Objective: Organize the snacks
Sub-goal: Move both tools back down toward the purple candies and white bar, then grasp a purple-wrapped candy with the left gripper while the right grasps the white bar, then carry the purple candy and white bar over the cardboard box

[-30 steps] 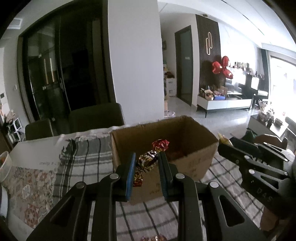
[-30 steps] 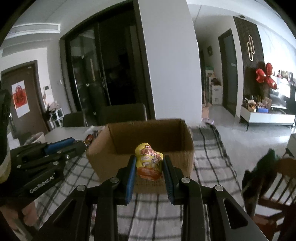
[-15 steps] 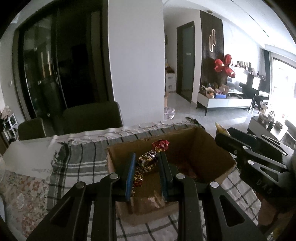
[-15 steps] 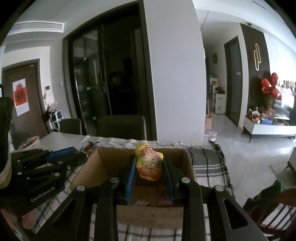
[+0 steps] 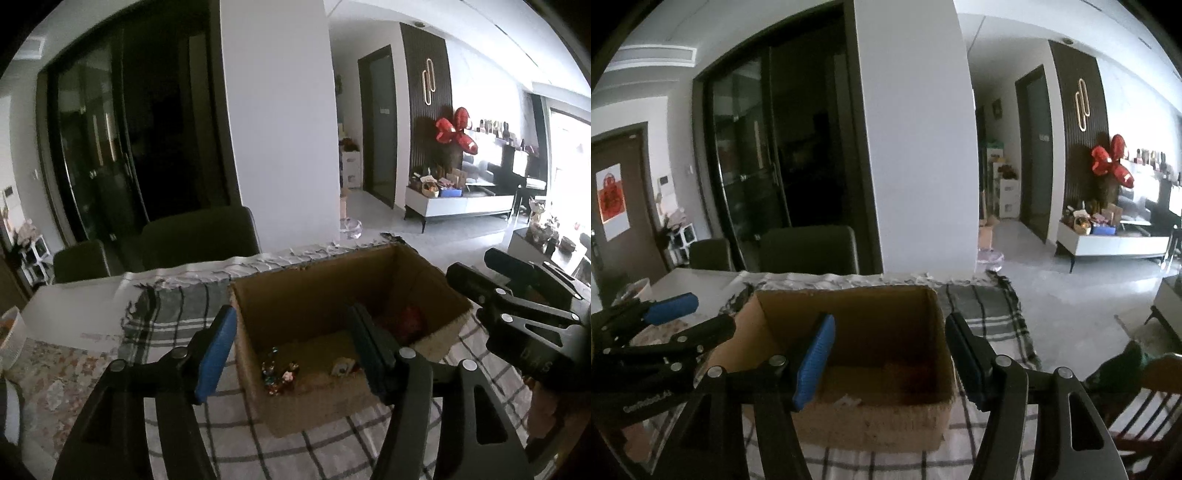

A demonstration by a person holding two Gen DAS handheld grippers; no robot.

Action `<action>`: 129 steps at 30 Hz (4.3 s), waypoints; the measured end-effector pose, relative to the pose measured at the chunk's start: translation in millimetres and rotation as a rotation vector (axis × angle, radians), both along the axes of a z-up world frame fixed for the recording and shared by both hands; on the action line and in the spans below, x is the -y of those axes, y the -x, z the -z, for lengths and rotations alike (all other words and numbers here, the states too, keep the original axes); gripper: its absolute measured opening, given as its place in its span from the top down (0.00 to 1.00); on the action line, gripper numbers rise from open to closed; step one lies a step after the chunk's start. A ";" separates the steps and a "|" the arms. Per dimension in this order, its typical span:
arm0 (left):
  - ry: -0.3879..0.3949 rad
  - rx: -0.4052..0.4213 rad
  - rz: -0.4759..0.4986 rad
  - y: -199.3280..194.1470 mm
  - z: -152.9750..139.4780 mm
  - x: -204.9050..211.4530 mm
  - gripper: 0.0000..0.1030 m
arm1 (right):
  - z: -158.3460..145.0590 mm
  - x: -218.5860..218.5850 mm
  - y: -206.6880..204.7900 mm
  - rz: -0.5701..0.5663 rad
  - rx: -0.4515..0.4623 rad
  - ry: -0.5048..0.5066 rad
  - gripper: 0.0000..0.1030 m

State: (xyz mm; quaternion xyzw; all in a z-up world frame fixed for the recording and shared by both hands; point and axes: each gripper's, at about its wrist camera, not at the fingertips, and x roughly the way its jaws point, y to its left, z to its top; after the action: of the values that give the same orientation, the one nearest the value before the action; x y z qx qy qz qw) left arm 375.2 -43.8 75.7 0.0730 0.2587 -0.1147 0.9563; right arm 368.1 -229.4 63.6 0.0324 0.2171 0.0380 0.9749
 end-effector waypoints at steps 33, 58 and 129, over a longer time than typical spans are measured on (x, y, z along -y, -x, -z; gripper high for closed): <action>-0.056 -0.146 0.042 116.8 89.8 -27.7 0.40 | 81.5 -54.9 124.3 -0.184 -0.195 0.139 0.32; 0.086 -0.317 0.051 83.1 164.1 -47.8 0.50 | 144.4 -101.0 119.1 -0.406 -0.343 0.215 0.56; 0.104 -0.079 -0.031 132.2 75.9 -38.4 0.74 | 81.0 -72.4 132.9 -0.345 -0.197 0.056 0.78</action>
State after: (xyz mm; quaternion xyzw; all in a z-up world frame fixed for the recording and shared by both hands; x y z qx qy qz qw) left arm 243.0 -5.5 -0.2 0.0147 0.2910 -0.1159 0.9496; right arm 235.2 -157.0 -17.4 -0.0290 0.3147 0.1950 0.9285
